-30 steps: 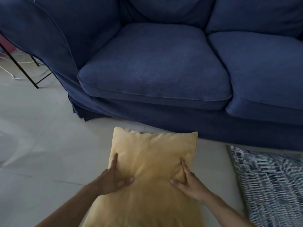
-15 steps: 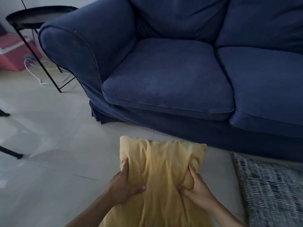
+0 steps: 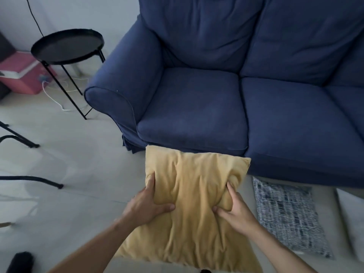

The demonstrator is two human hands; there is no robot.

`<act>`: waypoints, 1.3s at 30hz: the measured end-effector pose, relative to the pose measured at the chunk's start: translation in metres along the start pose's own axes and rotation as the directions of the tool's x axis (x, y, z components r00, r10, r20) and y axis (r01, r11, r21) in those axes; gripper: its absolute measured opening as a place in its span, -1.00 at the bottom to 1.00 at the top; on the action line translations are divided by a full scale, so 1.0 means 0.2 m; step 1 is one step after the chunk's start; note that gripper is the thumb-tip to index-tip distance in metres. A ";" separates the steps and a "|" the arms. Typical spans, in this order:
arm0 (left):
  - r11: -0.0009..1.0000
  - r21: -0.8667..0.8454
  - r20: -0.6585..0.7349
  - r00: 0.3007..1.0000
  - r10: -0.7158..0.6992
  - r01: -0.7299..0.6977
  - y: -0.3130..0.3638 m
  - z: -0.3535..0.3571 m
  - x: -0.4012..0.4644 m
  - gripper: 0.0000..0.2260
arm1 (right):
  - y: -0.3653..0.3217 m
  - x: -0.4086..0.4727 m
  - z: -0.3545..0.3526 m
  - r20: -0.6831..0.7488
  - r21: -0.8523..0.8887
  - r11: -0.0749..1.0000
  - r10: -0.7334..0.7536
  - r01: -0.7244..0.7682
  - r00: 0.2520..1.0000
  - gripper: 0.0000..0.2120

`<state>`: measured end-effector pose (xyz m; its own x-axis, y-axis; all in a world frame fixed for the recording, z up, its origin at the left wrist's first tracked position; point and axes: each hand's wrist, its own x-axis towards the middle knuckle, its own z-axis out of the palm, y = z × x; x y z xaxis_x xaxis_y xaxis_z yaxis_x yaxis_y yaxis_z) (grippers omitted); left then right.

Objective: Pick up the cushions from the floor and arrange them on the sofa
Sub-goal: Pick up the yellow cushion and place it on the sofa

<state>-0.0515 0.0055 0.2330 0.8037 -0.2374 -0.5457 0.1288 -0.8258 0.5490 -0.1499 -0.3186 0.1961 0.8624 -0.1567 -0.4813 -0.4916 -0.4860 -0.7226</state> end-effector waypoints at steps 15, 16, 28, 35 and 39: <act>0.981 -0.004 -0.239 0.953 0.186 -0.192 0.97 -0.88 0.06 0.34 | -0.98 0.09 -0.95 -0.139 0.040 0.969 -0.236 0.244 0.962 0.15; 0.980 -0.003 -0.254 0.948 0.193 -0.200 1.03 -0.91 0.09 0.34 | -1.02 0.14 -1.01 -0.145 0.035 0.966 -0.248 0.255 0.958 0.14; 0.955 0.028 -0.352 0.891 0.286 -0.296 1.52 -1.23 0.76 0.31 | -1.35 0.82 -1.50 -0.220 -0.007 0.934 -0.351 0.358 0.910 0.13; 0.937 0.010 -0.368 0.870 0.327 -0.348 1.67 -1.45 1.50 0.33 | -1.49 1.55 -1.62 -0.257 0.004 0.932 -0.348 0.361 0.902 0.12; 0.935 0.014 -0.365 0.869 0.335 -0.355 1.74 -1.57 1.93 0.32 | -1.55 2.00 -1.66 -0.283 0.000 0.935 -0.341 0.355 0.897 0.11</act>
<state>0.4858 -0.2128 0.4137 0.9532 -0.2964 -0.0591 -0.1729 -0.6951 0.6978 0.3872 -0.5148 0.3928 0.9749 -0.2180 -0.0447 -0.1529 -0.5100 -0.8465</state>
